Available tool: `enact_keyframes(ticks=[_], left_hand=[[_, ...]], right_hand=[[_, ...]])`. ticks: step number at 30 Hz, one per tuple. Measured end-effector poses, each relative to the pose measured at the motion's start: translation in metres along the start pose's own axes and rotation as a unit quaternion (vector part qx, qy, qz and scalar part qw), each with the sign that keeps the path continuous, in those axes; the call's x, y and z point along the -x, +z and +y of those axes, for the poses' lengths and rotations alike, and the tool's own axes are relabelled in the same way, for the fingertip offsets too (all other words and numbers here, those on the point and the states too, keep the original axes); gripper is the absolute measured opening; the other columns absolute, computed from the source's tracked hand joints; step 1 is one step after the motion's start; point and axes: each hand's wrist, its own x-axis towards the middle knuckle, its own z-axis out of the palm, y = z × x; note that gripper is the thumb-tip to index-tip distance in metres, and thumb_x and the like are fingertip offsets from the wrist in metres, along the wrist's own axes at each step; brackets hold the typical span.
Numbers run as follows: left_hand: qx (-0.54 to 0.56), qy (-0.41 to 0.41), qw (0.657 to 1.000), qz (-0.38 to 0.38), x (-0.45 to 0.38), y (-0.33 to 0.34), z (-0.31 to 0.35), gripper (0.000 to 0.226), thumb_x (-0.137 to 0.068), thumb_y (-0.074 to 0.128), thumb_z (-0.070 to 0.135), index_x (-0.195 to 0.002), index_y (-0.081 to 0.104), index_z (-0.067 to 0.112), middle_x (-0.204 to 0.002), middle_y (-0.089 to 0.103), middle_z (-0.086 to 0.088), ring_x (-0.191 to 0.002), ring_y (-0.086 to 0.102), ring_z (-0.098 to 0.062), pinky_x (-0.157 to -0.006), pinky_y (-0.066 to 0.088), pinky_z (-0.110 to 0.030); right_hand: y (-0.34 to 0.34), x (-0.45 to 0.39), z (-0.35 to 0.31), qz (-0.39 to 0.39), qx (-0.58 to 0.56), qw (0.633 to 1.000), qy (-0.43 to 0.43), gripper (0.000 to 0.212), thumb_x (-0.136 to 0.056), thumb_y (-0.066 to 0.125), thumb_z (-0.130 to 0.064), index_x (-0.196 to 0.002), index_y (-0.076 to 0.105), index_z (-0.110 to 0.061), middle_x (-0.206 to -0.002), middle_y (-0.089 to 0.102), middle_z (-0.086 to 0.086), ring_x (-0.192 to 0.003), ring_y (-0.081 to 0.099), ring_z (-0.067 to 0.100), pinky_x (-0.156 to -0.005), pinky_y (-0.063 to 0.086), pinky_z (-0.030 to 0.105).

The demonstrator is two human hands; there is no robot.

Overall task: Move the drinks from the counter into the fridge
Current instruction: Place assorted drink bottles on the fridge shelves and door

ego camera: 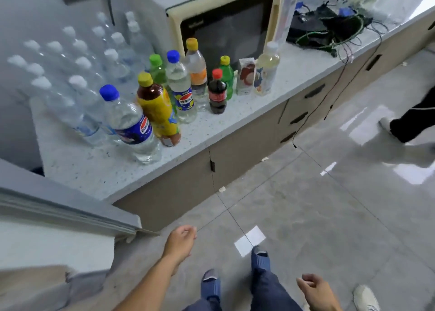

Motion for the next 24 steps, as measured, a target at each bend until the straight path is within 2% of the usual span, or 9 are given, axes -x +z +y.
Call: enact_keyframes(ticks=[4, 6, 8, 10, 14, 17, 20, 22, 24], left_hand=[[0.030, -0.001, 0.996, 0.083, 0.008, -0.004, 0.019, 0.017, -0.097, 0.055, 0.033, -0.101, 0.067, 0.022, -0.104, 0.071, -0.005, -0.086, 0.065, -0.018, -0.073, 0.056, -0.032], [0.039, 0.004, 0.991, 0.127, 0.013, -0.007, 0.029, 0.022, -0.098, 0.056, 0.034, -0.112, 0.066, 0.020, -0.114, 0.070, -0.005, -0.100, 0.066, -0.021, -0.087, 0.057, -0.038], [0.044, 0.015, 0.985, 0.163, 0.015, -0.010, 0.046, 0.028, -0.097, 0.058, 0.034, -0.122, 0.060, 0.020, -0.119, 0.068, -0.004, -0.104, 0.066, -0.021, -0.093, 0.055, -0.042], [0.064, 0.037, 0.975, 0.208, 0.019, -0.016, 0.068, 0.039, -0.096, 0.061, 0.036, -0.132, 0.053, 0.023, -0.122, 0.066, -0.002, -0.102, 0.065, -0.018, -0.092, 0.055, -0.039], [0.166, 0.107, 0.929, 0.314, 0.024, -0.045, 0.125, 0.062, -0.087, 0.072, 0.036, -0.141, 0.042, 0.030, -0.129, 0.057, 0.004, -0.104, 0.063, -0.005, -0.081, 0.051, -0.025], [0.171, 0.172, 0.898, 0.367, 0.026, -0.079, 0.169, 0.080, -0.080, 0.079, 0.039, -0.144, 0.032, 0.038, -0.135, 0.049, 0.010, -0.115, 0.055, -0.006, -0.087, 0.044, -0.022], [0.160, 0.218, 0.883, 0.385, 0.025, -0.109, 0.202, 0.093, -0.071, 0.083, 0.044, -0.144, 0.024, 0.047, -0.142, 0.042, 0.012, -0.126, 0.045, -0.004, -0.098, 0.039, -0.026], [0.159, 0.239, 0.880, 0.379, 0.020, -0.125, 0.217, 0.098, -0.066, 0.084, 0.048, -0.142, 0.022, 0.051, -0.146, 0.041, 0.012, -0.129, 0.042, -0.003, -0.095, 0.037, -0.020], [0.156, 0.246, 0.886, 0.361, 0.012, -0.134, 0.227, 0.104, -0.061, 0.084, 0.053, -0.144, 0.020, 0.051, -0.147, 0.039, 0.015, -0.127, 0.042, -0.002, -0.088, 0.036, -0.013]], right_hand=[[-0.019, -0.045, -0.081, -0.057, 0.074, 0.993, -0.077, 0.018, -0.079, 0.080, -0.019, -0.086, 0.070, -0.005, -0.063, 0.059, 0.004, -0.064, 0.052, 0.016, -0.076, 0.045, 0.031], [-0.022, -0.054, -0.138, -0.078, 0.082, 0.985, -0.132, 0.021, -0.082, 0.078, -0.020, -0.095, 0.070, -0.005, -0.076, 0.068, 0.009, -0.073, 0.061, 0.021, -0.079, 0.051, 0.037], [-0.018, -0.055, -0.197, -0.098, 0.097, 0.967, -0.214, 0.025, -0.087, 0.075, -0.020, -0.107, 0.068, -0.006, -0.091, 0.072, 0.011, -0.083, 0.066, 0.024, -0.076, 0.051, 0.032], [-0.010, -0.039, -0.256, -0.136, 0.099, 0.945, -0.279, 0.031, -0.091, 0.071, -0.023, -0.118, 0.065, -0.010, -0.097, 0.069, 0.004, -0.083, 0.064, 0.018, -0.071, 0.048, 0.028], [0.018, 0.014, -0.373, -0.190, 0.078, 0.883, -0.423, 0.049, -0.086, 0.074, -0.039, -0.128, 0.058, -0.022, -0.109, 0.062, -0.009, -0.096, 0.062, 0.010, -0.091, 0.053, 0.035], [0.044, 0.064, -0.445, -0.240, 0.028, 0.826, -0.509, 0.065, -0.079, 0.080, -0.042, -0.136, 0.049, -0.029, -0.127, 0.055, -0.013, -0.107, 0.058, 0.007, -0.093, 0.053, 0.034], [0.065, 0.100, -0.495, -0.264, -0.023, 0.777, -0.571, 0.084, -0.073, 0.085, -0.040, -0.143, 0.041, -0.027, -0.138, 0.048, -0.012, -0.117, 0.053, 0.009, -0.094, 0.050, 0.030], [0.077, 0.113, -0.518, -0.267, -0.045, 0.744, -0.611, 0.086, -0.071, 0.088, -0.034, -0.143, 0.041, -0.027, -0.137, 0.051, -0.011, -0.121, 0.052, 0.006, -0.100, 0.045, 0.025], [0.087, 0.118, -0.532, -0.268, -0.047, 0.729, -0.628, 0.089, -0.069, 0.090, -0.028, -0.143, 0.040, -0.024, -0.134, 0.052, -0.011, -0.119, 0.050, -0.008, -0.099, 0.041, 0.013]])
